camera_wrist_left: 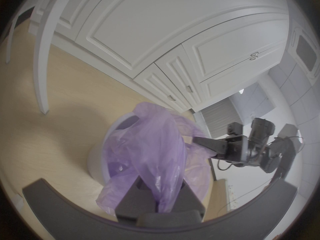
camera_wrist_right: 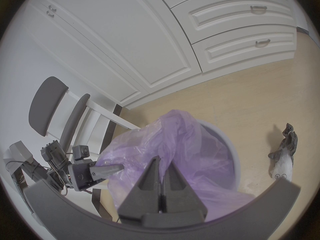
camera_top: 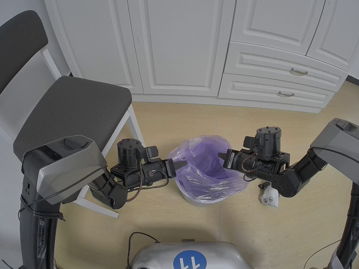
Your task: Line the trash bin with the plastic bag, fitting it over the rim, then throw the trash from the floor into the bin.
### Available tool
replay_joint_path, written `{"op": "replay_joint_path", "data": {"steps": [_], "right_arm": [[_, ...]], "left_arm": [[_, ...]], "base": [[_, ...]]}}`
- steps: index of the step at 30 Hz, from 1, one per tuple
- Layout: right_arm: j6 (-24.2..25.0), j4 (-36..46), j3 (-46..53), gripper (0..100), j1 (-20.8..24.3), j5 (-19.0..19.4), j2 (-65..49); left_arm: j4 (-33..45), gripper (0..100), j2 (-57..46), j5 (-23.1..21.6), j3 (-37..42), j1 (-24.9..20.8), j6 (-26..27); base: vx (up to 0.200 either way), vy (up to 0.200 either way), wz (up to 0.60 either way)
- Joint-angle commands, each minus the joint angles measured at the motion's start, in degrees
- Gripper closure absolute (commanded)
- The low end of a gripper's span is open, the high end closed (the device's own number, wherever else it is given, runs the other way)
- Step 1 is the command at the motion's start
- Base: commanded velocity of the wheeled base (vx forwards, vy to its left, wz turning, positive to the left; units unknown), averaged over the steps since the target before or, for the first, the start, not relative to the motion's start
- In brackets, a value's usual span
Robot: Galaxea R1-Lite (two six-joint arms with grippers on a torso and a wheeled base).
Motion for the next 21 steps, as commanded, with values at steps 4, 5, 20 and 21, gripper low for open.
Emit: {"op": "replay_joint_path", "data": {"steps": [4, 5, 20, 21], "right_arm": [[-0.9, 0.09, 0.07, 100, -0.33, -0.75, -0.82], [-0.98, 0.09, 0.07, 100, -0.33, -1.02, -0.82], [-5.11, 0.18, -0.19, 100, -0.94, -4.8, -0.64], [-6.08, 0.09, -0.19, 100, -1.3, -5.5, -0.64]], "left_arm": [[10.36, 100, -1.07, 11.64, -5.86, -0.53, 8.12], [12.29, 100, -1.07, 15.15, -6.82, -0.79, 10.06], [12.2, 100, -1.51, 16.82, -3.66, -0.97, 17.18], [10.8, 100, -1.78, 14.71, -2.6, -0.44, 17.09]], "base": [[0.0, 0.0, 0.0], [0.0, 0.0, 0.0], [0.0, 0.0, 0.0], [0.0, 0.0, 0.0]]}}
